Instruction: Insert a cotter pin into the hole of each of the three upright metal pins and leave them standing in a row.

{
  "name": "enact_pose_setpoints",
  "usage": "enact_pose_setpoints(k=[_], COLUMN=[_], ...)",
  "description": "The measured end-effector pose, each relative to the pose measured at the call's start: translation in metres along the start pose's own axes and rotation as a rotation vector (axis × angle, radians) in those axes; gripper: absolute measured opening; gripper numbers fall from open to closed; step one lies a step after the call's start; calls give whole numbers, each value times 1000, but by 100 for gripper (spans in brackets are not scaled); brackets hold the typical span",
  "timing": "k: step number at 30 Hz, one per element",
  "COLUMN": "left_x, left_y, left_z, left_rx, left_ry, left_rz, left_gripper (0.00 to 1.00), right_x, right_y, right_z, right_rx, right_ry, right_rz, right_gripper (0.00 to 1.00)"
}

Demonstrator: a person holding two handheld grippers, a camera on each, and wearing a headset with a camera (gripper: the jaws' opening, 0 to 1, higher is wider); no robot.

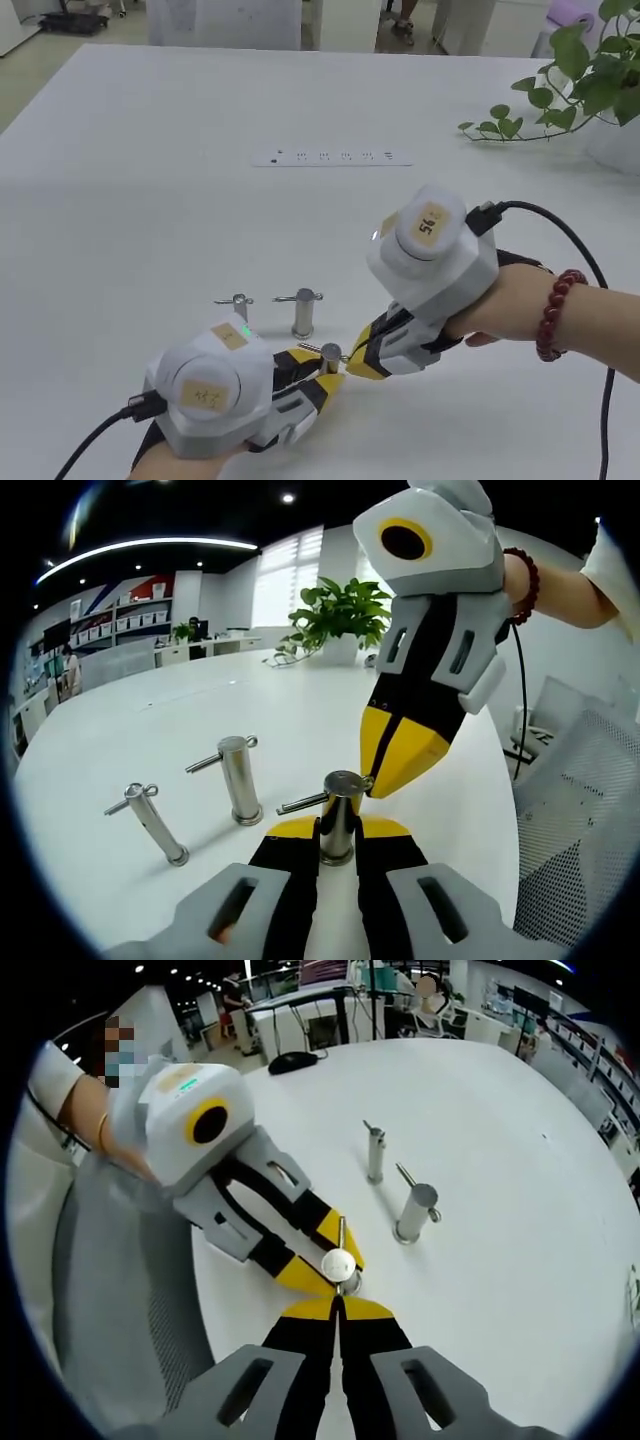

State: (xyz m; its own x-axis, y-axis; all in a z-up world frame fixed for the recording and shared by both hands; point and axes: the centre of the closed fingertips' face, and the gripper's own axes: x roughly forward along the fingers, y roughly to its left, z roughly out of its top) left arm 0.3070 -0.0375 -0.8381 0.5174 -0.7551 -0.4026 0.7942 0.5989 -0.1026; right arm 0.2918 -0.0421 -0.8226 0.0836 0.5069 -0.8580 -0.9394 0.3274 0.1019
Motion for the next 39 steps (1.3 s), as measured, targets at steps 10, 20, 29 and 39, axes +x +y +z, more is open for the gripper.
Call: enact_pose_setpoints(k=[10, 20, 29, 39], left_x=[1, -1, -14, -31], left_y=[0, 6, 11, 0], left_z=[1, -3, 3, 7], left_rx=[10, 5, -14, 3], left_ry=[4, 25, 8, -9], left_rz=[20, 37, 3, -68], left_gripper=[12, 24, 34, 44], right_x=[1, -1, -4, -3], right_y=[1, 0, -2, 2], right_z=[2, 8, 21, 30], right_rx=[22, 55, 73, 106], right_ry=[-22, -61, -137, -186], right_rz=[2, -10, -43, -52], right_gripper=[9, 20, 28, 29])
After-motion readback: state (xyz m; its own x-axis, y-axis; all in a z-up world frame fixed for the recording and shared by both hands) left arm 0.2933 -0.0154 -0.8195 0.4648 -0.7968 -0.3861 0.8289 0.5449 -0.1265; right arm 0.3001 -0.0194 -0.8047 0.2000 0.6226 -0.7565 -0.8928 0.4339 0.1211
